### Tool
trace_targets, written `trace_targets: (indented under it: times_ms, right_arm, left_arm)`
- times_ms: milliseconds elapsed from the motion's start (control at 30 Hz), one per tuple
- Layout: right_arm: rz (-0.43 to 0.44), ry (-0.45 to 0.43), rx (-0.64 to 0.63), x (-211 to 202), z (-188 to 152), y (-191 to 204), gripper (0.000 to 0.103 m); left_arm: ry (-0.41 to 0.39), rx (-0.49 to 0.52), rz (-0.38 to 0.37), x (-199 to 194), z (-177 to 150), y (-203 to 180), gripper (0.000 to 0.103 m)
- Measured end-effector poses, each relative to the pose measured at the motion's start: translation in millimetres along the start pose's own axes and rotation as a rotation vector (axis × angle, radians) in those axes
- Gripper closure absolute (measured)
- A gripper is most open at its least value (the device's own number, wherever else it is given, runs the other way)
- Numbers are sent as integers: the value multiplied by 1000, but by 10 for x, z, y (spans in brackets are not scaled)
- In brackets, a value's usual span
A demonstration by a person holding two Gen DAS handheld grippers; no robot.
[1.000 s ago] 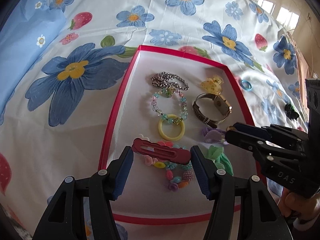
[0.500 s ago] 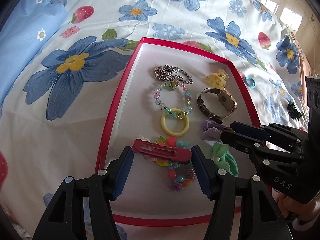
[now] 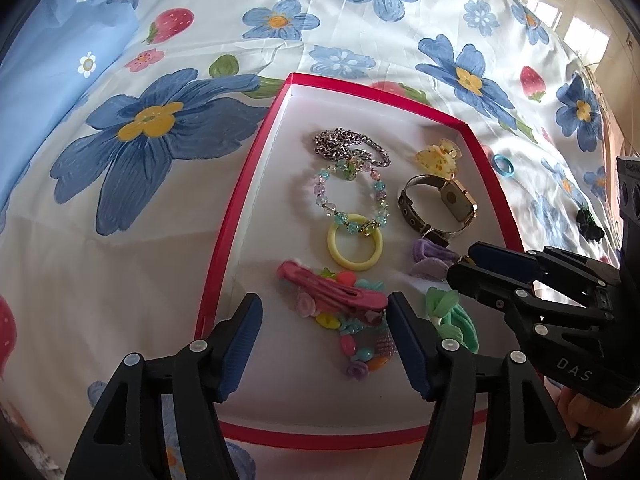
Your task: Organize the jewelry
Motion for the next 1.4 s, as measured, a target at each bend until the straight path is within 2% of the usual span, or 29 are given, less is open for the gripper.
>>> trace_targets:
  times_ms: [500, 800, 867, 933, 1067, 1167, 1400]
  right_arm:
    - [2, -16, 12, -93, -2, 18, 65]
    - [6, -50, 44, -254, 13, -18, 63]
    - [12, -70, 66, -341, 19, -56, 54]
    - [20, -91, 85, -436, 16, -94, 49]
    - [49, -146, 143, -644, -34, -181, 29]
    - [74, -183, 188, -787, -108, -231, 23]
    - [114, -233, 241, -1011, -282, -238, 18]
  left_arm:
    - [-8, -15, -2, -102, -42, 12, 35]
    - [-40, -13, -8, -297, -64, -20, 32]
    - [-53, -17, -12, -366, -72, -27, 29]
    - [-70, -27, -17, -452, -97, -40, 20]
    - [-115, -43, -17, -628, -199, -63, 9]
    - [-137, -66, -25, -719, -300, -62, 7]
    - [-156, -120, -28, -859, -579, -11, 7]
Point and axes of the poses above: each gripper's, at about its wrist camera, not at the fingertips, and x roughly the way its jaws point, y to its left, z to its top, the point moved 6 cm from there along x, roughly the way its jaws point, and after that the axes turned 4 degrees about -z, right-handed, at the moved point
